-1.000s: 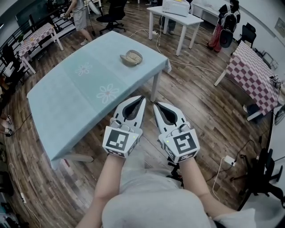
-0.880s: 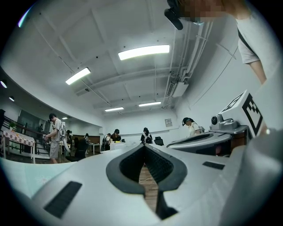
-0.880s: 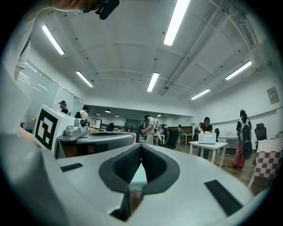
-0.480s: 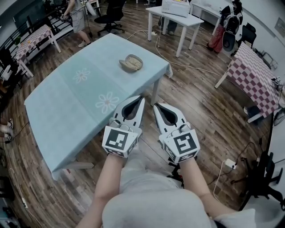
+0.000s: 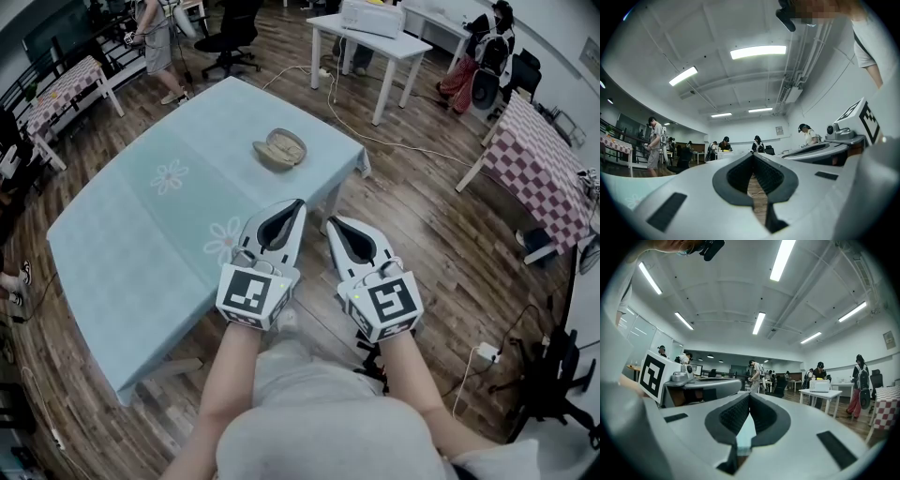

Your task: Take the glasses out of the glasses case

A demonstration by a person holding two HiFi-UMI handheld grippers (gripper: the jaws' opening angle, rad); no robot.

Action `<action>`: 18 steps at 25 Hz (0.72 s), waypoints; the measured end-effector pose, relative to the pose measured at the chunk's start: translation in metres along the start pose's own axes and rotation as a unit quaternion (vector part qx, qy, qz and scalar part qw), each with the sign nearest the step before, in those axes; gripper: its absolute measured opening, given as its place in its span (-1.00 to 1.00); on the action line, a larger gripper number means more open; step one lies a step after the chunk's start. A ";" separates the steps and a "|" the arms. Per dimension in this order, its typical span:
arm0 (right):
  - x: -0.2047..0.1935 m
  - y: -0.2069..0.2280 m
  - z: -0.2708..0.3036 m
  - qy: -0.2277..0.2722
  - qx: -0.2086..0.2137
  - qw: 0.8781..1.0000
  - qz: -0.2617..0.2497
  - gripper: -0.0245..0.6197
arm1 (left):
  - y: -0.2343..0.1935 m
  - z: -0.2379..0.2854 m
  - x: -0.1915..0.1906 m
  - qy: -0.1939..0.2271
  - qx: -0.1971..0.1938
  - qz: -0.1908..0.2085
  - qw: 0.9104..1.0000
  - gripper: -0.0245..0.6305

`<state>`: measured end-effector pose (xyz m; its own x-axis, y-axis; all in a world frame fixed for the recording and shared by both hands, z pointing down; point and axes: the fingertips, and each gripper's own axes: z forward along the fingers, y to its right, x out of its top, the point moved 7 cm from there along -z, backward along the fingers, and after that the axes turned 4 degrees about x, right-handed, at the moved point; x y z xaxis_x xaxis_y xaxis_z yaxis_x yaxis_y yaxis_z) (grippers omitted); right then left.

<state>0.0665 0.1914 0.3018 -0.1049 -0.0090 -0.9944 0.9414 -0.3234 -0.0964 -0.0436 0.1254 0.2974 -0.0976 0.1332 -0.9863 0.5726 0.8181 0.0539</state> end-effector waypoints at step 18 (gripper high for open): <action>-0.008 0.037 0.124 -0.021 0.006 1.000 -0.011 -0.90 | -0.105 0.065 -0.031 -0.013 0.000 -0.013 1.000 -0.90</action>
<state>0.0624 0.0617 0.3111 -0.1386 -0.0414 -0.9895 0.9349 -0.3352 -0.1169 -0.0477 -0.0010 0.3126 -0.0917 0.0975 -0.9910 0.5697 0.8214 0.0281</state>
